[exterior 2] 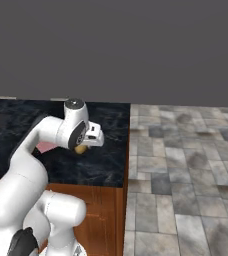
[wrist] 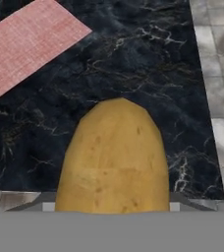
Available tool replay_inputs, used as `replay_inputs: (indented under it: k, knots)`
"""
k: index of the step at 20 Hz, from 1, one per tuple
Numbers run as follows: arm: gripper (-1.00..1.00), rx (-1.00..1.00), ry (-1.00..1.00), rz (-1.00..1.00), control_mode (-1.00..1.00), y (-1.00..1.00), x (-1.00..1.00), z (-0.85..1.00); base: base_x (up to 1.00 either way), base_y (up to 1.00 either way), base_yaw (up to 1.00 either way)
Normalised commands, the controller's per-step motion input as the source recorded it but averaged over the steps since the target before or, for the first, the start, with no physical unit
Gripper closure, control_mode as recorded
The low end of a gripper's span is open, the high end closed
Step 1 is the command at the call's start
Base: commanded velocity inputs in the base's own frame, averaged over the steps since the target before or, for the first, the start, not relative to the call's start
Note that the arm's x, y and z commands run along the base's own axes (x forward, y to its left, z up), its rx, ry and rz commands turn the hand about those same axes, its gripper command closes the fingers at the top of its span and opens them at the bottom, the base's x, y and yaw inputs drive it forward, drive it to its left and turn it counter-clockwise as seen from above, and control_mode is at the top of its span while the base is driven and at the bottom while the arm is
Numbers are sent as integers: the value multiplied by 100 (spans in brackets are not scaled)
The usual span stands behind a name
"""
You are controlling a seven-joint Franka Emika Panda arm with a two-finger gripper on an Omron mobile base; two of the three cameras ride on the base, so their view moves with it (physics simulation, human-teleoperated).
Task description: Place the carrot and potato inside the fridge drawer. Close the drawer after placing the vegetables.
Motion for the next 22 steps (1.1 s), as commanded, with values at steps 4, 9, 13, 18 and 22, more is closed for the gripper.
replay_inputs:
  k: [4, 9, 13, 18, 22]
  knots:
    - [100, -10, 5, -1, -100, 54, -5, -1, 0, 0, 0]
    - [100, -5, 7, 0, -100, 23, 0, -11, 0, 0, 0]
    - [100, 0, -3, 0, -100, -3, -3, 0, 0, 0, 0]
    - [100, 2, -1, -2, 100, -12, -3, 0, -25, -77, -18]
    - [100, 0, 0, 0, 100, 0, 0, 0, -24, -100, -33]
